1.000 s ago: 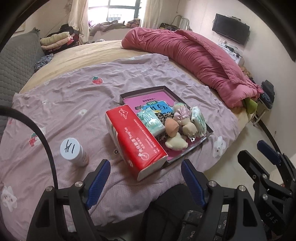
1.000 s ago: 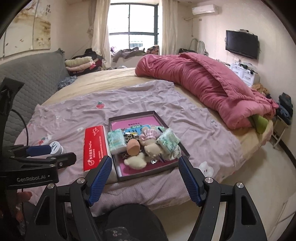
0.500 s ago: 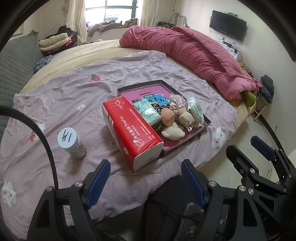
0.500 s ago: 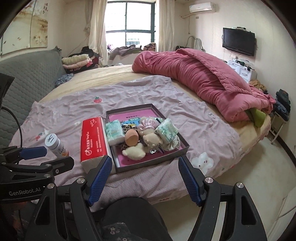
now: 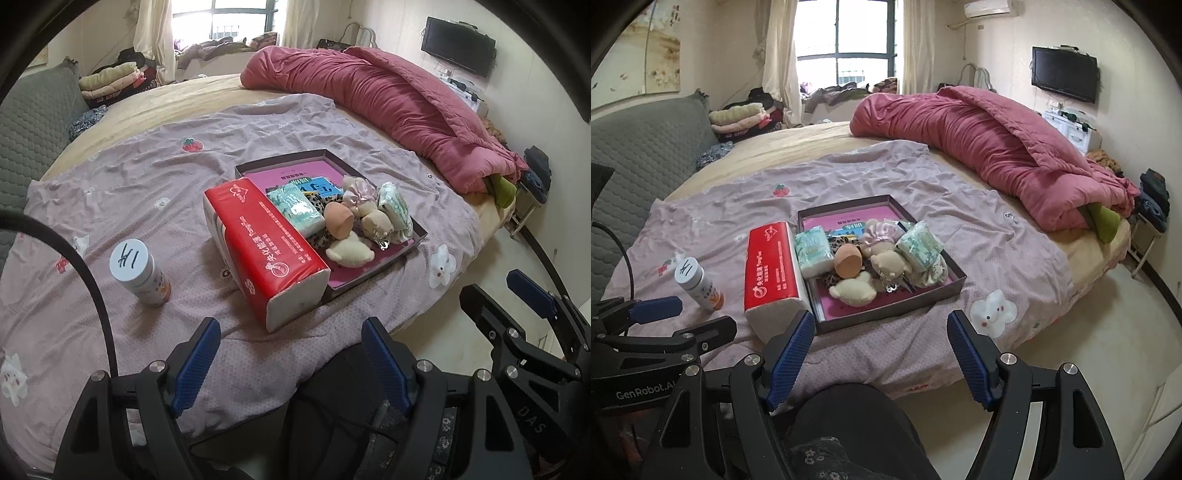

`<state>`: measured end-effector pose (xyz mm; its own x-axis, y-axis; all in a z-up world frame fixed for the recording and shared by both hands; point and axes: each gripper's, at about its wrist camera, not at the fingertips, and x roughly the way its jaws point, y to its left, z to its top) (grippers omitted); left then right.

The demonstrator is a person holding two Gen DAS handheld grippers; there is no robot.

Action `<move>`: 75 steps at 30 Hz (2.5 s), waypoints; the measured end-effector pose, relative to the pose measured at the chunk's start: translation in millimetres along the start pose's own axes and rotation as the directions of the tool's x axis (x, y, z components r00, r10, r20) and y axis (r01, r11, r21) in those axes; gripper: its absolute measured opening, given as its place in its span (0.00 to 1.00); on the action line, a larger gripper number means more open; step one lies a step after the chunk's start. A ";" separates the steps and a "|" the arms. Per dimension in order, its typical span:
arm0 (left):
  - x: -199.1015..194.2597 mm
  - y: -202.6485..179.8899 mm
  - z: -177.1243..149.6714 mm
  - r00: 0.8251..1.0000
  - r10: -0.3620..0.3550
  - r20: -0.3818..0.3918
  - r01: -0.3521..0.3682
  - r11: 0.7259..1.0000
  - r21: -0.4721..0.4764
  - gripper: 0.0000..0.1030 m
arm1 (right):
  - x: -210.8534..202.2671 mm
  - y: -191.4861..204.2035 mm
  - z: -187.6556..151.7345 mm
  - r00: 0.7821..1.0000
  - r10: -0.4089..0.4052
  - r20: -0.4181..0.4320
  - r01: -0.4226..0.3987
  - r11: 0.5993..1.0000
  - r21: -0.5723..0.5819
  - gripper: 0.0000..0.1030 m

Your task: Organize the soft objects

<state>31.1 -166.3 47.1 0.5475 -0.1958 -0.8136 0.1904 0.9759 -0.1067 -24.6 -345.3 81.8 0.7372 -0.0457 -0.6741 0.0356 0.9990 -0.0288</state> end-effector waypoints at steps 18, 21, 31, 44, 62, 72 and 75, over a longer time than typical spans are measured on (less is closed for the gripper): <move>3.9 -2.4 -3.6 1.000 0.015 -0.006 -0.015 1.000 0.002 0.76 | -4.1 -2.0 -1.4 1.000 -0.019 0.010 0.019 1.000 0.002 0.73; 4.8 -1.9 -3.8 1.000 0.015 -0.008 -0.015 1.000 -0.002 0.76 | -4.4 -2.1 -1.8 1.000 -0.021 0.010 0.021 1.000 0.004 0.73; 5.7 -2.7 -4.9 1.000 0.014 -0.006 -0.014 1.000 0.002 0.76 | -5.6 -2.8 -3.4 1.000 -0.013 0.012 0.013 1.000 0.001 0.73; 5.4 -6.0 -8.4 1.000 0.012 -0.005 -0.011 1.000 0.013 0.76 | -8.6 0.3 -2.5 1.000 0.005 0.016 -0.005 1.000 -0.007 0.73; 8.9 -9.6 -11.4 1.000 0.016 -0.020 -0.016 1.000 0.022 0.76 | -7.9 0.4 -1.8 1.000 0.007 0.016 -0.007 1.000 -0.004 0.73; 9.5 -10.2 -11.0 0.999 0.024 -0.025 -0.023 0.999 0.027 0.76 | -8.2 0.2 -1.9 1.000 0.007 0.020 -0.006 1.000 -0.007 0.73; 9.9 -9.6 -10.7 0.999 0.028 -0.026 -0.028 0.999 0.030 0.76 | -7.9 0.3 -1.7 1.000 0.008 0.019 -0.008 1.000 -0.006 0.73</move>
<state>26.0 -176.6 33.9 0.5312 -0.1655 -0.8309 0.1998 0.9776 -0.0670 -31.6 -344.6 85.8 0.7503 -0.0372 -0.6601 0.0253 0.9993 -0.0276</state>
